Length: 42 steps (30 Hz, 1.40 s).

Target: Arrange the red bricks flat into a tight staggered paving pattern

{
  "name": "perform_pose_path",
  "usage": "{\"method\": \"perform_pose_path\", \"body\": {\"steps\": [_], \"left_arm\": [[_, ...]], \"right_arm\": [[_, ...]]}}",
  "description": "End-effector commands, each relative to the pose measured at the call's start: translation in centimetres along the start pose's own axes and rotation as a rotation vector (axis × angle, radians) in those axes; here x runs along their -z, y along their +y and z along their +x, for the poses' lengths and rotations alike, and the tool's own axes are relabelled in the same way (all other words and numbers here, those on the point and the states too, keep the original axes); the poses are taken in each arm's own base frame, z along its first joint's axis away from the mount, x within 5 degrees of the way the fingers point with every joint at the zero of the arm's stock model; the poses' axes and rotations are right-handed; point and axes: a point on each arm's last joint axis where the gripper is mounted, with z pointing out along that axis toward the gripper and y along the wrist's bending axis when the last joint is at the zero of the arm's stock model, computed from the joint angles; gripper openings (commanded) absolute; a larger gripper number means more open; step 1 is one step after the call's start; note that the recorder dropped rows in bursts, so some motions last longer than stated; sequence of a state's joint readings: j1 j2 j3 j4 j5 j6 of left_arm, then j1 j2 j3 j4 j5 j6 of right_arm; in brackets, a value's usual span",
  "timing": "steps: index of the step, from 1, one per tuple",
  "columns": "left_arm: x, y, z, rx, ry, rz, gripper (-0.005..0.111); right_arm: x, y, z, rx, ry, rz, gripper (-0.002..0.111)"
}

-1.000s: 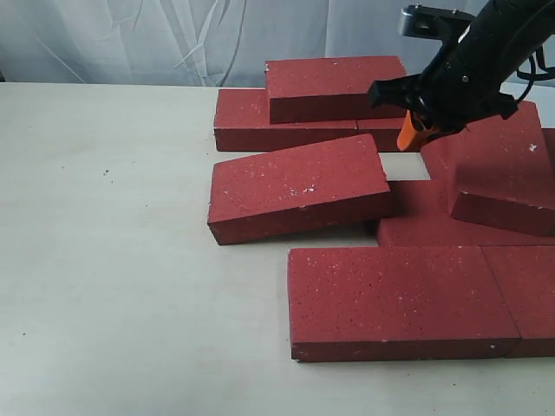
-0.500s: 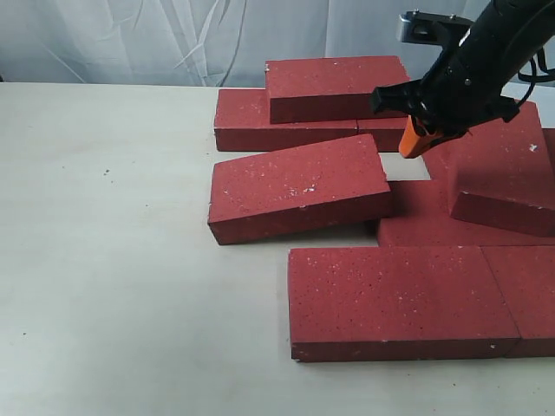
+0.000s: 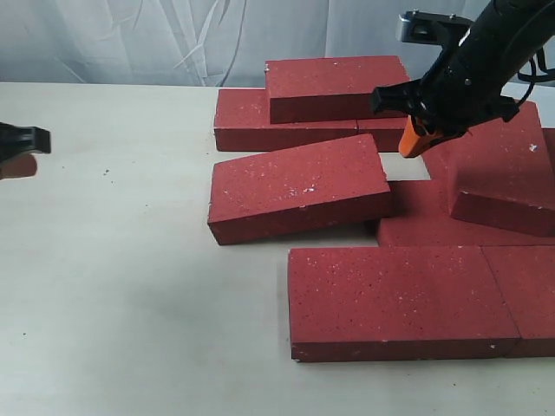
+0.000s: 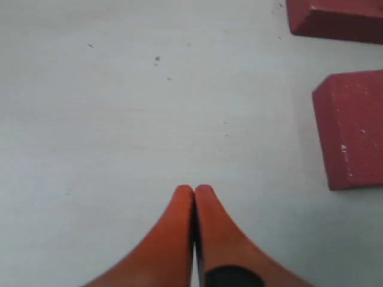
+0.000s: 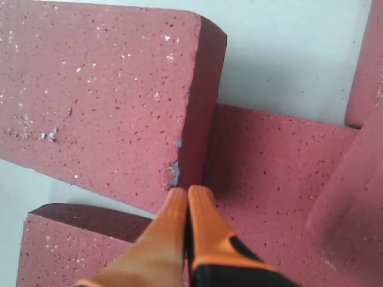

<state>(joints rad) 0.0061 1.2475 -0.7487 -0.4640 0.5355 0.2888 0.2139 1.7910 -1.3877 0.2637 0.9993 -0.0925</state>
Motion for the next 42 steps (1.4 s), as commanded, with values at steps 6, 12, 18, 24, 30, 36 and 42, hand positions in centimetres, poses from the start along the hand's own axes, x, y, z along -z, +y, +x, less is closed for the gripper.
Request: {"method": "perform_pose_path", "body": {"steps": [6,12,18,24,30,36,42], "left_arm": [[-7.5,-3.8,-2.3,-0.142,0.211,0.100,0.000],[-9.5,-4.0,-1.7,-0.074,0.276,0.128,0.000],[-9.5,-3.9,-1.6,-0.107,0.280,0.112,0.000],[-9.5,-3.6,-1.5,-0.147,0.288,0.094,0.000],[-9.6,-3.5,-1.7,-0.164,0.272,0.081,0.000],[-10.0,-3.3,-1.3,-0.151,0.269,0.073,0.000],[-12.1,-2.9,-0.2,-0.104,0.339,0.076,0.000]], "right_arm": [[0.1,-0.1,-0.3,0.012,-0.027,0.010,-0.001],[0.1,-0.1,-0.4,0.009,-0.041,0.008,-0.001],[0.1,-0.1,-0.5,0.011,-0.049,0.010,-0.001],[-0.8,-0.5,0.2,0.006,-0.039,0.022,-0.001],[-1.9,-1.0,0.6,0.007,-0.060,0.044,-0.001],[-3.8,-1.4,0.6,-0.001,-0.011,0.050,-0.001],[-5.8,-1.7,0.7,-0.025,0.043,0.037,-0.001]]}}
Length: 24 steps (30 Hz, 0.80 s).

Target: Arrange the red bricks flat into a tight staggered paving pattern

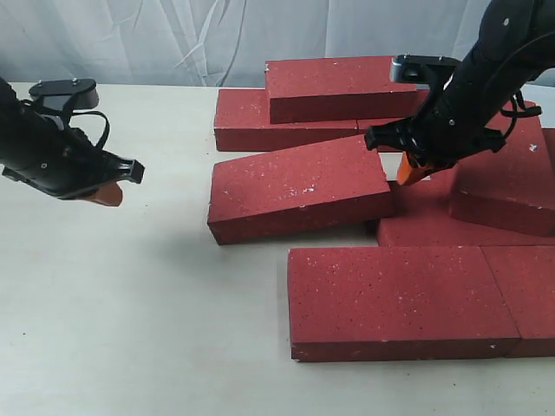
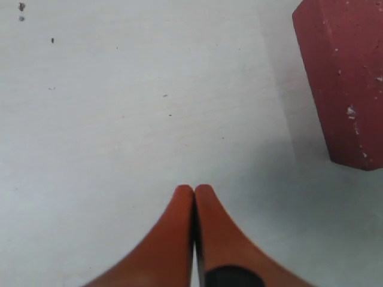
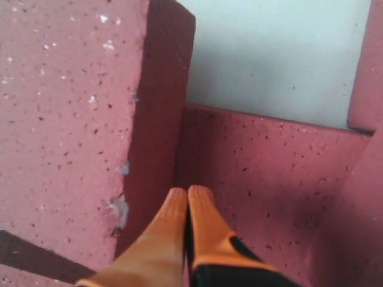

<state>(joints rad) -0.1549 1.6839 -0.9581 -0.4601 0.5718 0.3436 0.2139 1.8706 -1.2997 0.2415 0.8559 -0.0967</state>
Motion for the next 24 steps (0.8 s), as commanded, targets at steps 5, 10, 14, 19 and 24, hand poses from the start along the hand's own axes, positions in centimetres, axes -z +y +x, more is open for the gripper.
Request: {"method": "perform_pose_path", "body": {"steps": [5,10,14,19,24], "left_arm": [[-3.1,0.3,0.7,0.074,0.082,0.025,0.000],[-3.6,0.4,0.9,0.085,0.096,0.026,0.000],[-3.8,0.4,0.9,0.098,0.096,0.031,0.000],[-3.8,0.4,0.9,0.101,0.092,0.031,0.000],[-3.8,0.4,0.9,0.101,0.092,0.031,0.000]], "right_arm": [[-1.4,-0.2,0.0,-0.019,0.032,-0.013,-0.001],[-2.0,-0.2,0.1,-0.032,0.047,-0.022,-0.001],[-2.5,1.0,0.2,-0.014,0.051,-0.040,-0.001],[-3.6,4.1,0.5,0.077,0.047,-0.053,-0.001],[-4.9,5.2,0.4,0.098,0.023,-0.057,-0.001]]}}
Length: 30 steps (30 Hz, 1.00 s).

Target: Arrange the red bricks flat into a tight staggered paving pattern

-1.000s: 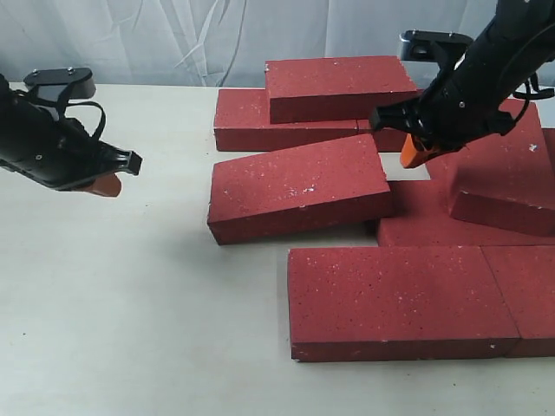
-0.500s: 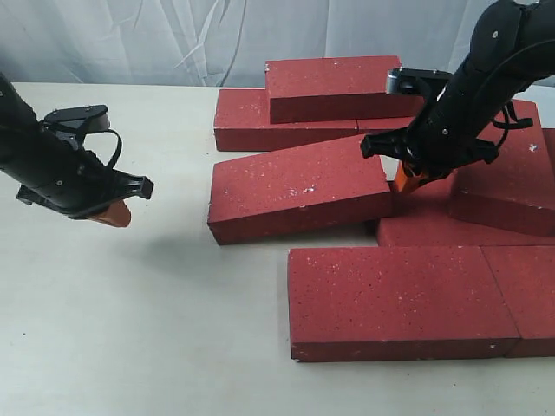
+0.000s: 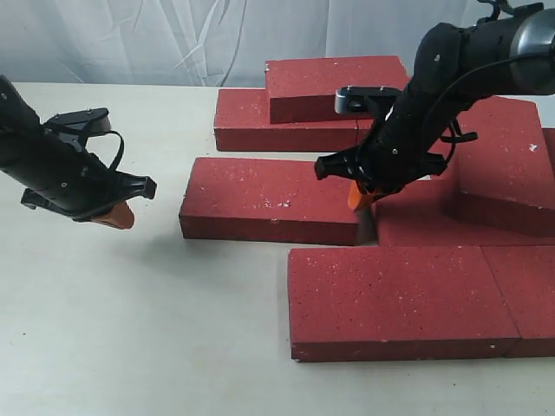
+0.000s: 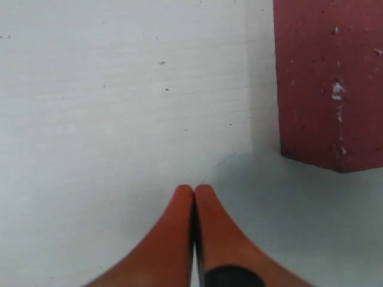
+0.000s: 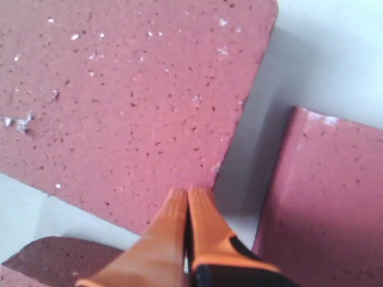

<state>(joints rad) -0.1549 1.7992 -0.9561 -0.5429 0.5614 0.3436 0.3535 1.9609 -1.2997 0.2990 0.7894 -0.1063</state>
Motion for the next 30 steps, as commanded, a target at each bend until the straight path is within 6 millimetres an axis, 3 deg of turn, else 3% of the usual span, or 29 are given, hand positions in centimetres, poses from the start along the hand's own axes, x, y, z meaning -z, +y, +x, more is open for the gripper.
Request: {"method": "perform_pose_path", "body": {"steps": [1,4,9,12,18,23,30], "left_arm": [[-0.2,-0.2,0.1,0.001,0.004,0.003,0.000],[-0.2,-0.2,0.0,0.001,0.001,0.003,0.000],[1.2,-1.0,-0.7,-0.019,0.008,0.036,0.000],[2.4,-1.4,-0.7,-0.028,-0.011,0.049,0.000],[2.6,-1.7,-0.7,-0.006,-0.016,0.073,0.000],[2.6,-1.7,-0.9,-0.005,-0.038,0.065,0.000],[2.1,-1.4,-1.2,0.009,-0.064,0.051,0.000]], "right_arm": [[-0.8,0.2,-0.2,0.012,-0.023,0.003,-0.001],[0.1,0.2,-0.4,0.026,-0.045,0.012,-0.001],[4.6,1.1,-0.5,0.057,-0.154,0.006,-0.001],[5.8,1.5,-0.2,0.059,-0.157,-0.010,-0.001],[4.8,3.4,0.3,0.127,-0.117,-0.031,-0.001],[1.7,6.2,1.4,0.206,-0.011,-0.044,-0.001],[-0.9,7.6,2.2,0.248,0.056,-0.048,-0.001]]}}
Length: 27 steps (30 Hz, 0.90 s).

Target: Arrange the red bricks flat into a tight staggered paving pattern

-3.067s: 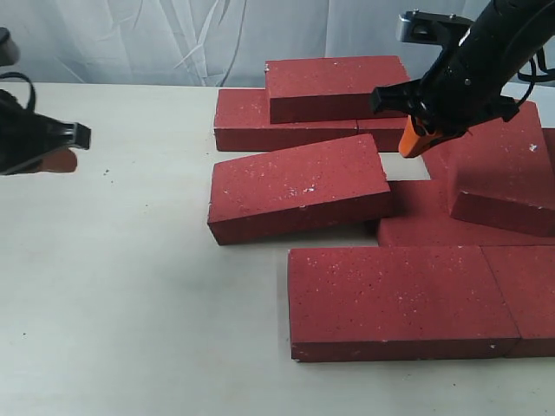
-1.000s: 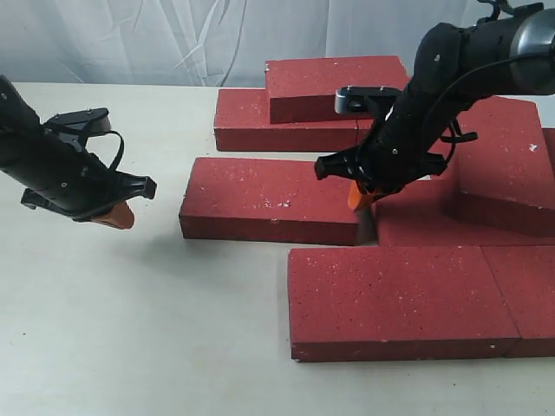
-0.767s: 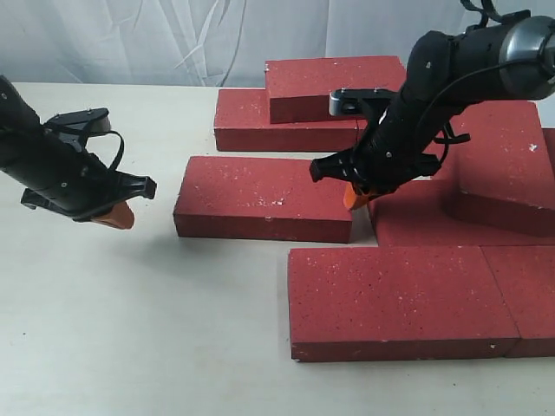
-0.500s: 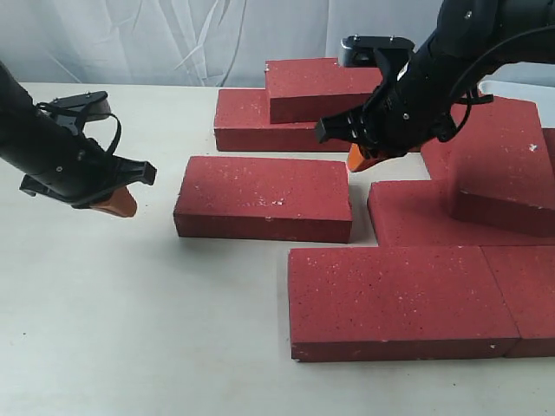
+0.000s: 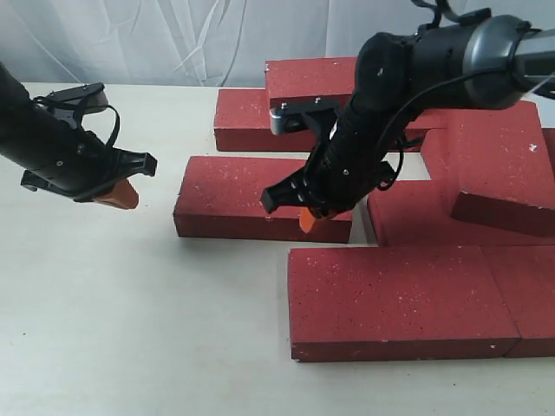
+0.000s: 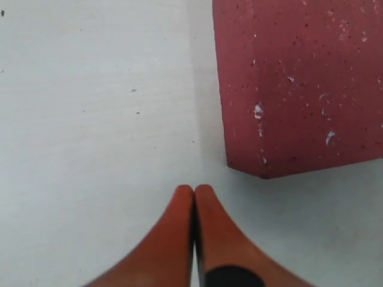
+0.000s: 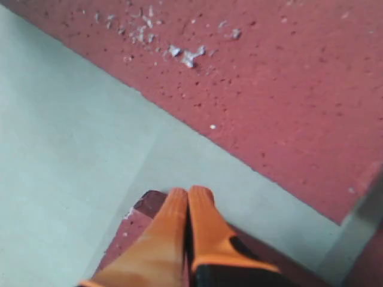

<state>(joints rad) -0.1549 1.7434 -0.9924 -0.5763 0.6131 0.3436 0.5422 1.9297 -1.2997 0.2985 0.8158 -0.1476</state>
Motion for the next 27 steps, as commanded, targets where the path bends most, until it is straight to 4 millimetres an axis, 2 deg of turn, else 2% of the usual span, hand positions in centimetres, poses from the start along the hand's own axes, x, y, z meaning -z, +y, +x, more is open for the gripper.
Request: {"method": "perform_pose_path", "body": {"steps": [1,8,16,27], "left_arm": [[-0.5,-0.1,-0.2,0.018,-0.016,0.005,0.000],[-2.8,0.6,0.0,0.060,0.025,0.004,0.000],[-5.7,0.8,0.2,0.015,0.027,0.090,0.000],[-7.6,1.4,-1.2,0.050,-0.007,0.076,0.000]], "right_arm": [[-1.1,0.5,0.1,0.019,0.019,-0.002,-0.001],[-2.7,-0.2,-0.2,0.026,0.006,0.024,-0.001],[-2.9,-0.6,-1.0,0.037,-0.076,0.071,-0.001],[-3.6,-1.5,-1.7,-0.022,-0.149,0.137,-0.001]]}}
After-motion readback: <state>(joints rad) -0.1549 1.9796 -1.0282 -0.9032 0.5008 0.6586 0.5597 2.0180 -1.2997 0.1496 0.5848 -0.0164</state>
